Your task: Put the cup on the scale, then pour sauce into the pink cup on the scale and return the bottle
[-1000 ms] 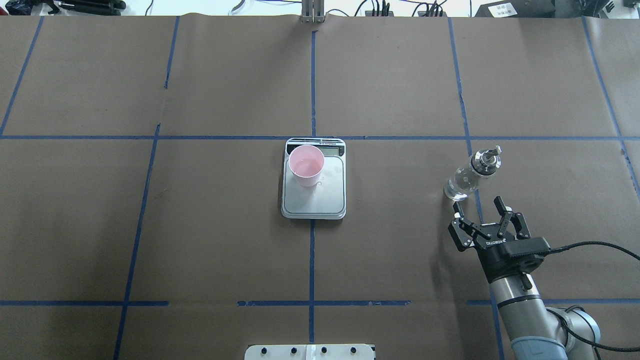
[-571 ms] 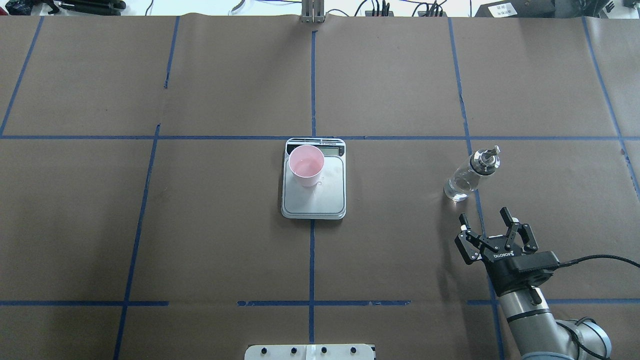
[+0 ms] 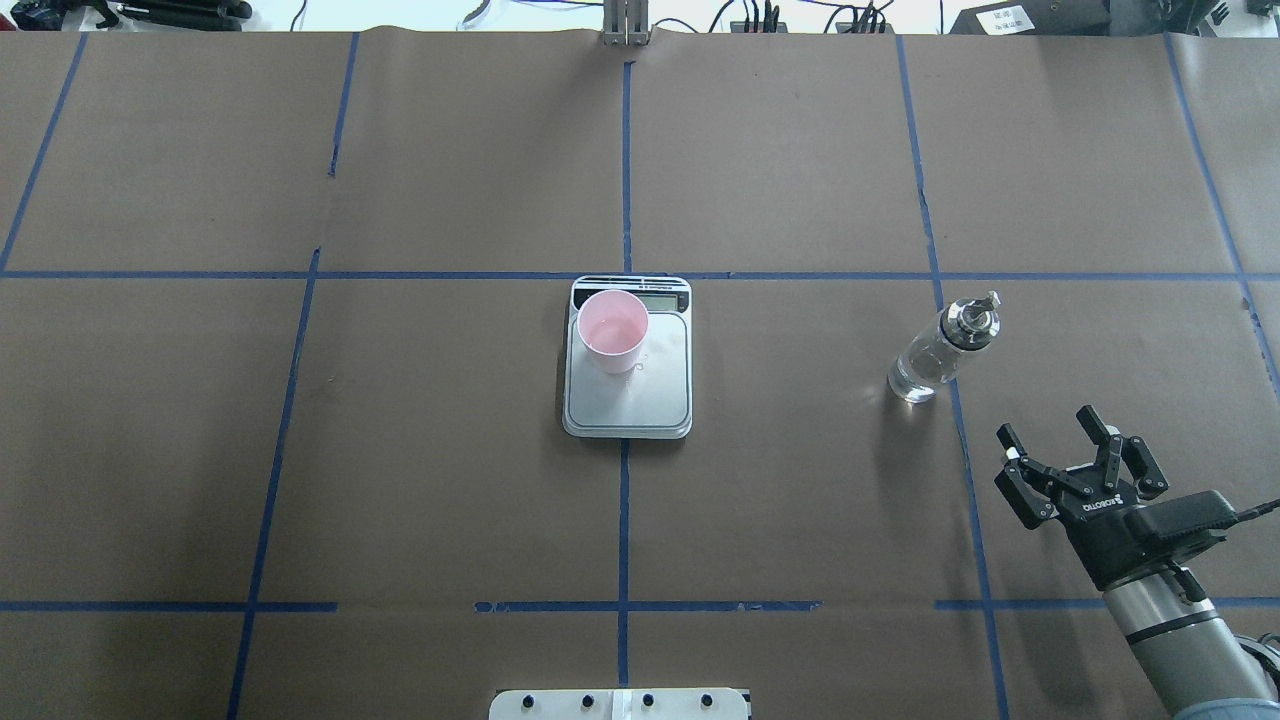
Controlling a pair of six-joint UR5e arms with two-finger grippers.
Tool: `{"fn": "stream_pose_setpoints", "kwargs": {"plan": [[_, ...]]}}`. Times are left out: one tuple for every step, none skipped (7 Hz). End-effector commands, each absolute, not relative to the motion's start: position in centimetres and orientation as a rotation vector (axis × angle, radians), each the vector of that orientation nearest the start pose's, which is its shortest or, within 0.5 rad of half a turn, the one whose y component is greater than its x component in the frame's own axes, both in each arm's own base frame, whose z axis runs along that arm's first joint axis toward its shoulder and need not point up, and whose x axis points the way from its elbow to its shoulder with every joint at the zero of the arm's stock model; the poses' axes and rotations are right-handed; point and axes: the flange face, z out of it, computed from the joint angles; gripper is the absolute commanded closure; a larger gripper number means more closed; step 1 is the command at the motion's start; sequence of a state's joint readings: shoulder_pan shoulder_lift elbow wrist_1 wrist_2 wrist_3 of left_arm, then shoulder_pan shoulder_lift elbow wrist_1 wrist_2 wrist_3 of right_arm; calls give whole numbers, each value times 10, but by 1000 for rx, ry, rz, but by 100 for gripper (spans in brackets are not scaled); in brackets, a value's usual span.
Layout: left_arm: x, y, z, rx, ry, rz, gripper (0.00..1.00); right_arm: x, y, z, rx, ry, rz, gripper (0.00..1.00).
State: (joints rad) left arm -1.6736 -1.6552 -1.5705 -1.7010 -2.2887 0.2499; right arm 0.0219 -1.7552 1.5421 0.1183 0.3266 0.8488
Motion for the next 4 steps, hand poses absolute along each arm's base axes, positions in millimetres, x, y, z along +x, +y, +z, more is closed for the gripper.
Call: {"fn": "stream_pose_setpoints", "kwargs": {"plan": [[-123,-530,605,328,669,217,0,-307,-287,574,1314,-792,342,0],[-123,-530,605,328,669,217,0,-283,-319,578,1291,-794,328,0],[-123,-530,605,328,669,217,0,-253,-352,592,1256,-785,309,0],[-123,-530,605,328,669,217,0,-216,-387,609,1209,-774,302,0]]}}
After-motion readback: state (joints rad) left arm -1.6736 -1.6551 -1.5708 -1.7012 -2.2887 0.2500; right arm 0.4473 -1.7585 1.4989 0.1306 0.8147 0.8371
